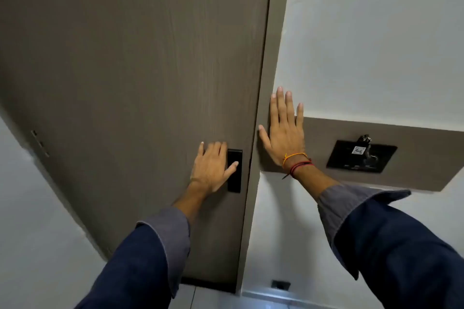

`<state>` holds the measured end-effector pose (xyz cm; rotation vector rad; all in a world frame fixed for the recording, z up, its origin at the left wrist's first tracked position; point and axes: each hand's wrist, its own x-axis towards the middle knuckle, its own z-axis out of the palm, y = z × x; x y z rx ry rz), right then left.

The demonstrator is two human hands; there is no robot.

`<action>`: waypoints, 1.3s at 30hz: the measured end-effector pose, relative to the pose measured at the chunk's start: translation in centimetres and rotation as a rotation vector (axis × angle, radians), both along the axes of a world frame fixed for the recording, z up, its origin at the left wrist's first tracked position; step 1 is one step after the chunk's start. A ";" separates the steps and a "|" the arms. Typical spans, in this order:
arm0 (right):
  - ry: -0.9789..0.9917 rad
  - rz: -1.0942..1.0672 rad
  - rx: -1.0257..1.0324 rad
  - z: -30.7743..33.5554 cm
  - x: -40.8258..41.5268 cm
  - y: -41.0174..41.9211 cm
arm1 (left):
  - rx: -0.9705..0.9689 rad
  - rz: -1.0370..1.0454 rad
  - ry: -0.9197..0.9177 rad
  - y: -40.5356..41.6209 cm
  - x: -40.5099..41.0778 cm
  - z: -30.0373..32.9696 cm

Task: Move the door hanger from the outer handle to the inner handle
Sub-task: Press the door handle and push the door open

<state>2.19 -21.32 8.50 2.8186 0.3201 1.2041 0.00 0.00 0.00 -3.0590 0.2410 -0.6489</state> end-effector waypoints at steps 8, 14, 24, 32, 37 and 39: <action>-0.085 -0.056 -0.063 -2.9 1.6 -0.2 | -0.018 -0.061 0.179 -0.1 1.0 -6.3; -0.124 -0.082 -0.080 -3.6 2.5 -0.5 | -0.210 -0.026 0.204 -0.7 1.8 -7.8; -0.199 -0.075 -0.082 -4.3 3.4 -0.6 | -0.655 0.027 0.284 -1.5 2.1 -9.9; -0.235 -0.091 -0.092 -4.7 4.0 -0.5 | -0.928 0.057 0.353 -2.1 2.3 -10.5; -0.230 -0.086 -0.090 -4.5 3.7 -0.6 | -0.946 0.052 0.371 -2.0 2.5 -10.6; -0.223 -0.082 -0.091 -4.4 3.4 -0.6 | -1.013 0.058 0.401 -2.2 2.5 -10.9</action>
